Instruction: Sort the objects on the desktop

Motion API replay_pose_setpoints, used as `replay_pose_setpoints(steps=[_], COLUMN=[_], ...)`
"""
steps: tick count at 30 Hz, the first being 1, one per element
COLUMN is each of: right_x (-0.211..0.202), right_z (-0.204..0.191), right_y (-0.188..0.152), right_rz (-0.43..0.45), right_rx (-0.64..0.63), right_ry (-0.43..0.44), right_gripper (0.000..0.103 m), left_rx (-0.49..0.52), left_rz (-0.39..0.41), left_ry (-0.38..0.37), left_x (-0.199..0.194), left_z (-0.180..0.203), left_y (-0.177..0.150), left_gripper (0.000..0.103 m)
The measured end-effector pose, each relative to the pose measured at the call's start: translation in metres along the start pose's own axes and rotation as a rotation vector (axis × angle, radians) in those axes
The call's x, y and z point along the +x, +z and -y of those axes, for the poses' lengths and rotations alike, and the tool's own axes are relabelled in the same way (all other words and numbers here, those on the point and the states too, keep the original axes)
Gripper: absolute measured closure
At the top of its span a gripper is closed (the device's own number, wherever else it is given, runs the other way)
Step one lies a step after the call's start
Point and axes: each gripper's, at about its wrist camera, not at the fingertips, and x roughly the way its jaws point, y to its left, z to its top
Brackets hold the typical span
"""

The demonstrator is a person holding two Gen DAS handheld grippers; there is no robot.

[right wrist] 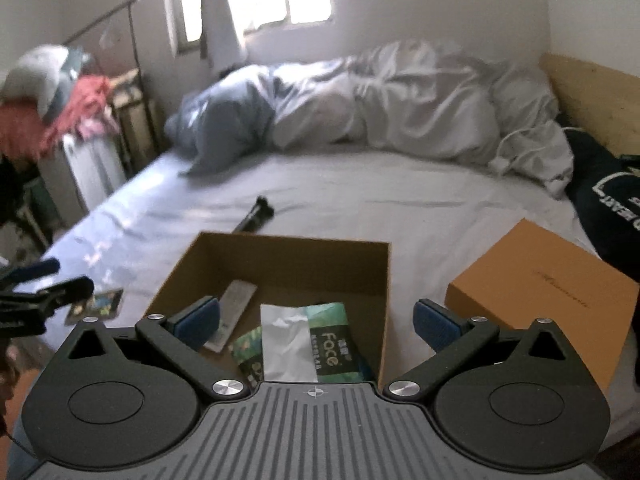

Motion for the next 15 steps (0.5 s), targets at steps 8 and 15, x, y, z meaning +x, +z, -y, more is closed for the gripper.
replay_pose_setpoints(steps=[8, 15], right_x=[-0.007, -0.003], right_z=[0.012, 0.026], right_y=[-0.037, -0.059], right_rz=[0.099, 0.164], right_rx=[-0.018, -0.004], right_ry=[-0.041, -0.028], right_gripper=[0.000, 0.000], left_rx=[0.002, 0.025], left_rz=[0.006, 0.045], left_ry=[-0.021, -0.068], left_x=[0.000, -0.005], left_z=[0.004, 0.008], left_y=[-0.016, -0.028], left_gripper=[0.000, 0.000])
